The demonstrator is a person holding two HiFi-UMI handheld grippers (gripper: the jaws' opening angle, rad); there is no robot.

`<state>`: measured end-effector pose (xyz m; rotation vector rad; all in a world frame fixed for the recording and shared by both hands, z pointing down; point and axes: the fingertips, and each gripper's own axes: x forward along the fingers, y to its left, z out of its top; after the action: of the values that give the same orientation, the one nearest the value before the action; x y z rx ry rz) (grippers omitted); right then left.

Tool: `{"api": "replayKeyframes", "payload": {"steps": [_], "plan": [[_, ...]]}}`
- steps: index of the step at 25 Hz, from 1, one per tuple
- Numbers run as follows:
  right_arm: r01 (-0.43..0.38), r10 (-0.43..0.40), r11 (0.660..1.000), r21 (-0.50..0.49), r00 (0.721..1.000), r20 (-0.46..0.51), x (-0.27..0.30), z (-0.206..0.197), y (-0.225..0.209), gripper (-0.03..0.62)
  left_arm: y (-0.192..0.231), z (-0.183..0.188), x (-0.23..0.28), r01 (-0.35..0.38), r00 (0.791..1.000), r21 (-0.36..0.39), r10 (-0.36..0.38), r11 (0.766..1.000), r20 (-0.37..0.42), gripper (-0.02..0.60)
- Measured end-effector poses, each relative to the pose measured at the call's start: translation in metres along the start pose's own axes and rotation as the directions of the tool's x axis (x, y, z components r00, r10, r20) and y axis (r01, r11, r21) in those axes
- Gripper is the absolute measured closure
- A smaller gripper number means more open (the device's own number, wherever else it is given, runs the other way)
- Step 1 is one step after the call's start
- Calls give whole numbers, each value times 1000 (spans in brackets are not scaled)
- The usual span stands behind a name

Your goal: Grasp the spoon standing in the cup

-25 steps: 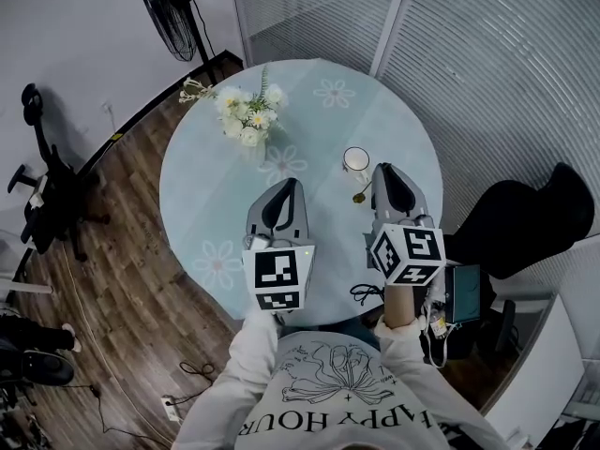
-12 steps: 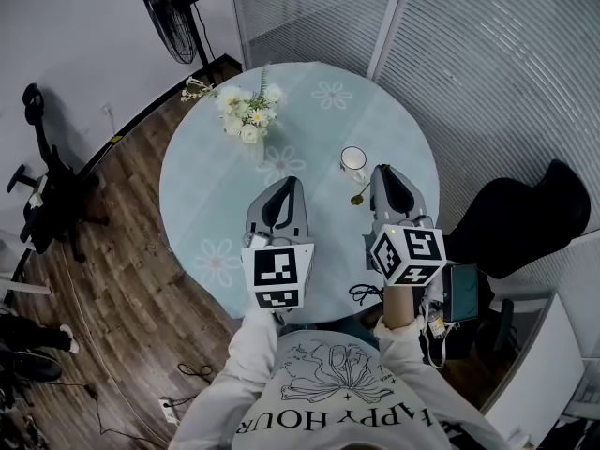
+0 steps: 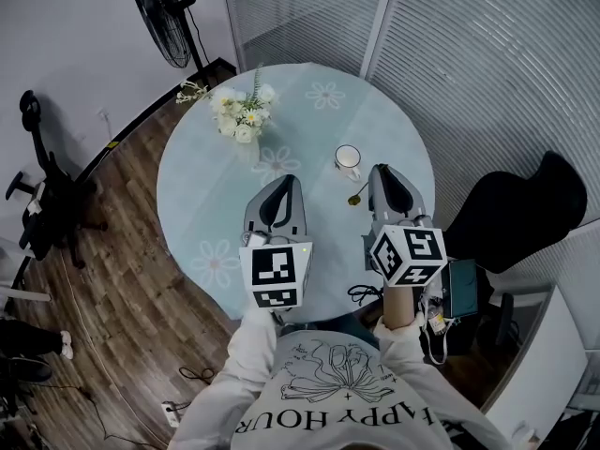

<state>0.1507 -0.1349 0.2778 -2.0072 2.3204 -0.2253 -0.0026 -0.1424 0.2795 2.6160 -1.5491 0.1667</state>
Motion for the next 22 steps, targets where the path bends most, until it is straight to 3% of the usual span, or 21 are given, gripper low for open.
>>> {"api": "replayKeyframes", "payload": {"steps": [22], "plan": [[11, -11, 1000, 17, 1000, 2, -10, -3, 2, 557, -8, 1, -3, 23, 1000, 14, -23, 1000, 7, 575]]}}
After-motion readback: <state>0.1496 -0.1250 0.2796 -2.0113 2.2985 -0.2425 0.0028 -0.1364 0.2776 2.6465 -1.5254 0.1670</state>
